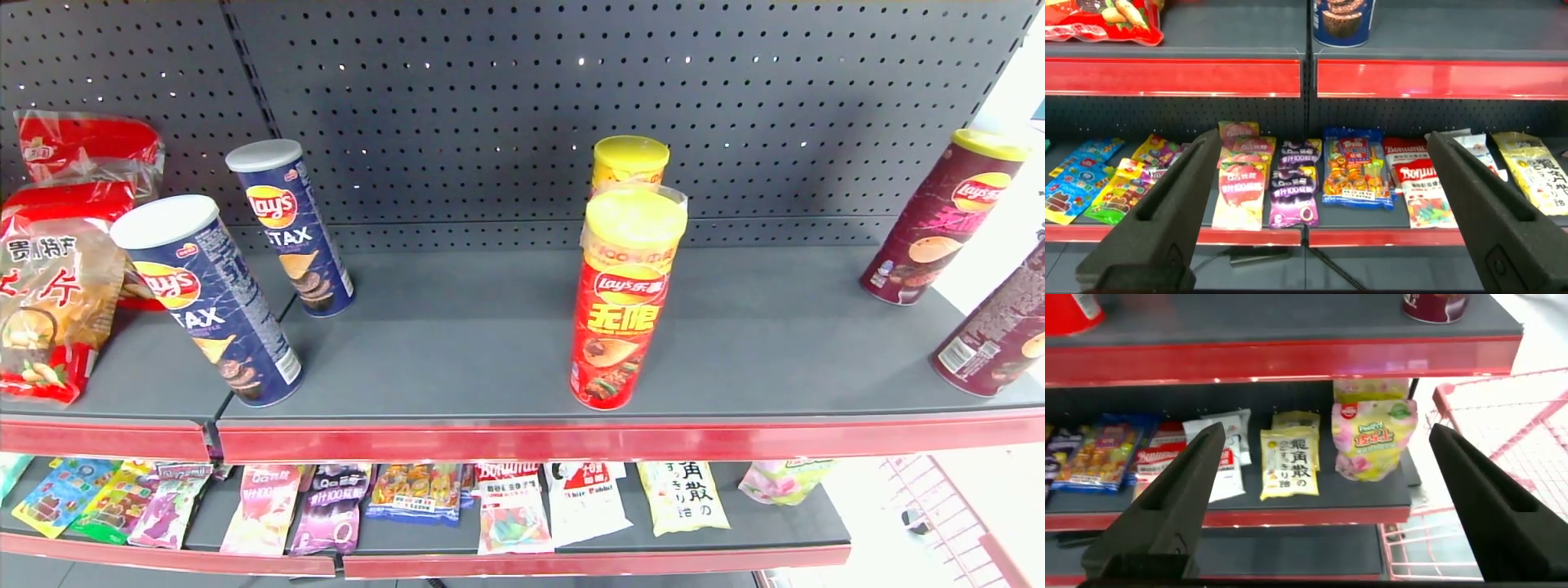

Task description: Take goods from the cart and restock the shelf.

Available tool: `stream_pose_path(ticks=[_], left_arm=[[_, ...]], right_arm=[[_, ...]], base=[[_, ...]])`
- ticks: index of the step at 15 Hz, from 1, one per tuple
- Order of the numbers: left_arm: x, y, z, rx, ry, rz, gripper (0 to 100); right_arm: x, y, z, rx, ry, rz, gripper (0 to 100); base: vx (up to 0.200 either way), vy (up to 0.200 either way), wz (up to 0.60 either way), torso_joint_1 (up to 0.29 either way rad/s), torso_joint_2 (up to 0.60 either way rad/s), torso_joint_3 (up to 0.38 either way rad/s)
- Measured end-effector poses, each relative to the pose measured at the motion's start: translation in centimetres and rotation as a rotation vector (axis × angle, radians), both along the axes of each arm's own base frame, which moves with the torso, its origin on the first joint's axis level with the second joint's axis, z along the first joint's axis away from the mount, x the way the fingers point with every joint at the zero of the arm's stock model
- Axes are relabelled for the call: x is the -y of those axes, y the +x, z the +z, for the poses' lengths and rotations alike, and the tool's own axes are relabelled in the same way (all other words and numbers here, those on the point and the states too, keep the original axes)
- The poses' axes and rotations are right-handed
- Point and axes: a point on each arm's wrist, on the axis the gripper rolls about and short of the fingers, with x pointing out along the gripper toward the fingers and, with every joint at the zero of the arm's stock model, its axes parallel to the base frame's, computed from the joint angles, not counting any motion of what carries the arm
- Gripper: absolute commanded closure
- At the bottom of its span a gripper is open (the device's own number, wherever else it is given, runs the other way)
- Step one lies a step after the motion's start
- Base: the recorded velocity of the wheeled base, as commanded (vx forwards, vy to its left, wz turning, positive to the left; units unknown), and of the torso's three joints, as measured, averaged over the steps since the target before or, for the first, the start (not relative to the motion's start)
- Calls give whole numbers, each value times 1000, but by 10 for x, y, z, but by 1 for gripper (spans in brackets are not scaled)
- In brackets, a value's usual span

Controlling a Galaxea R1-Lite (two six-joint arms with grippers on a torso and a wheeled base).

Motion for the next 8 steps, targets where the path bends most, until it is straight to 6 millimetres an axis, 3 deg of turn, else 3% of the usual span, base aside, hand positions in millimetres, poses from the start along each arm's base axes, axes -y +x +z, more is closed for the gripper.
stream_pose_path(ticks=[8], left_arm=[[0, 0, 0, 0, 0, 0, 0]], right_arm=[[0, -3, -7, 22, -11, -18, 0]], base=[[0, 0, 0, 0, 0, 0]])
